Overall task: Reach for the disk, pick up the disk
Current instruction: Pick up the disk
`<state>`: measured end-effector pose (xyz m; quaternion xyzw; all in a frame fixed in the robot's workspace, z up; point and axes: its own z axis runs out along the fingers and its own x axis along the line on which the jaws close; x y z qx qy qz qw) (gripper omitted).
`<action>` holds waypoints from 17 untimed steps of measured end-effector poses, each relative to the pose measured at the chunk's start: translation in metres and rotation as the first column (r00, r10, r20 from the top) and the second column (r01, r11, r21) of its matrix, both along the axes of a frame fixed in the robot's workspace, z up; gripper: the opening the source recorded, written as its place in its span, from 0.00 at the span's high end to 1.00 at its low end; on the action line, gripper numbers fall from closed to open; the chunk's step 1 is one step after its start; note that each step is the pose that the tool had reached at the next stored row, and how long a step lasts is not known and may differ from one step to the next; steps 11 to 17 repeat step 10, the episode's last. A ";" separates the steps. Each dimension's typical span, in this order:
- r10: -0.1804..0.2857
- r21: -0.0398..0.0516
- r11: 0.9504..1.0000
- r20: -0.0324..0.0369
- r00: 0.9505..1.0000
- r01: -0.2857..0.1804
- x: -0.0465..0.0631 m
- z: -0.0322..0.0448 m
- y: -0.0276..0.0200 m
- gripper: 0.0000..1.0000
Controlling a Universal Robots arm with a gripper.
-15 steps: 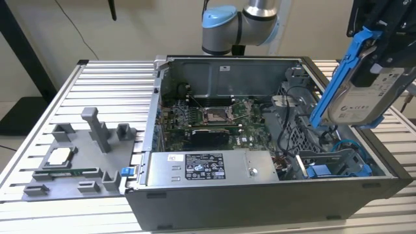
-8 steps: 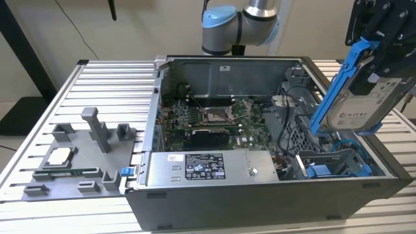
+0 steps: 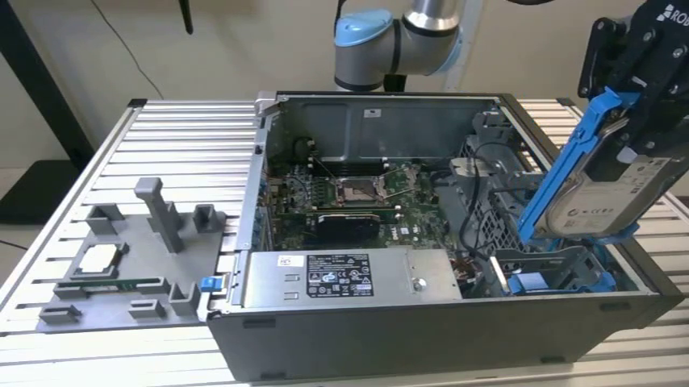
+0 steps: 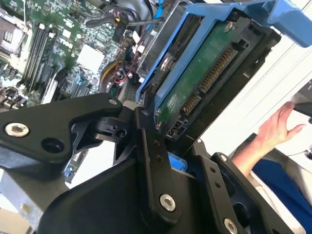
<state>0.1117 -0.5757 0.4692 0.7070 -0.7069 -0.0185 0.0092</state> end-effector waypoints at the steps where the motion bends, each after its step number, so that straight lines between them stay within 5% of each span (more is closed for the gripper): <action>1: 0.001 0.000 1.000 0.000 1.000 -0.001 0.000 -0.0011 -0.0009 1.00; 17: 0.003 0.000 1.000 0.000 1.000 -0.003 -0.002 -0.0025 -0.0016 1.00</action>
